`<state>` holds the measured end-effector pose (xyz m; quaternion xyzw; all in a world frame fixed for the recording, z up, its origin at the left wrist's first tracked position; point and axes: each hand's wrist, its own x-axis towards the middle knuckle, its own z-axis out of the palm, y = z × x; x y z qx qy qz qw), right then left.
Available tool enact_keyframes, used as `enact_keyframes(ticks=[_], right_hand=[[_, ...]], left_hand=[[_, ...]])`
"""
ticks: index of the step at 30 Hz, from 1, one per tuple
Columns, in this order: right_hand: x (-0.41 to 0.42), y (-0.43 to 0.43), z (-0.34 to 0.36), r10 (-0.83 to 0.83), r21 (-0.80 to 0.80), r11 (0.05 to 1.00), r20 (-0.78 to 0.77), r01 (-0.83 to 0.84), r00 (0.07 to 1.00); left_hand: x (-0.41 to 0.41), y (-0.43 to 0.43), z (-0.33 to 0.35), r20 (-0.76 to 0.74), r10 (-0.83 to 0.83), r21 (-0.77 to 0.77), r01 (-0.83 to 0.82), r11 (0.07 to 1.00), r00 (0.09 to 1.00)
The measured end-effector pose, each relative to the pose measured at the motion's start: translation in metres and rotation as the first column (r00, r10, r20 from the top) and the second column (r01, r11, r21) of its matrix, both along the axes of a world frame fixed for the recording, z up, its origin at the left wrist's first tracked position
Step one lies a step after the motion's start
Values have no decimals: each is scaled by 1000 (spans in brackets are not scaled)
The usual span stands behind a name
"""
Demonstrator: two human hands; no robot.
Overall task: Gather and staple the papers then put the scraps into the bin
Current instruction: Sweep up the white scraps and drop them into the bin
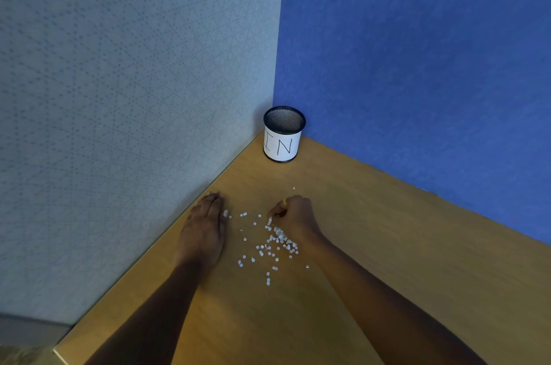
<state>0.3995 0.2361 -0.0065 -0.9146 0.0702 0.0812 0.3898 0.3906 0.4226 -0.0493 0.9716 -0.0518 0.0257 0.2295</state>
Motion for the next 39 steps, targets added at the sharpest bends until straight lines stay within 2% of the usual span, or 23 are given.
enact_keyframes(ticks=[5, 9, 11, 15, 21, 24, 29, 34, 39], right_hand=[[1, -10, -3, -172, 308, 927, -157, 214, 973], [7, -12, 5, -200, 578, 731, -327, 362, 924], [14, -14, 13, -192, 646, 653, -364, 396, 911], [39, -22, 37, -212, 659, 661, -293, 358, 932], [97, -35, 84, -318, 808, 504, -154, 305, 935], [117, -37, 89, -394, 767, 555, -100, 322, 914], [145, -37, 76, -459, 471, 776, -32, 418, 888], [153, -37, 76, -429, 346, 855, 52, 387, 902], [144, -35, 80, -251, 113, 967, 278, 228, 927]], left_hand=[[0, 1, -1, -2, 5, 8, -5, 1000, 1000], [0, 1, -1, 8, 3, 12, -3, 1000, 1000], [0, 1, -1, 14, 1, 16, -2, 1000, 1000], [1, 1, -3, 16, 1, 23, -1, 1000, 1000], [1, 2, -2, 11, 2, 43, -2, 999, 1000], [0, 1, -3, 8, 13, 41, -14, 999, 1000], [2, 1, -5, 11, 17, 34, -17, 999, 1000], [2, 1, -5, 5, 18, 36, -18, 999, 1000], [1, 0, -4, 10, 20, 37, -21, 999, 1000]])
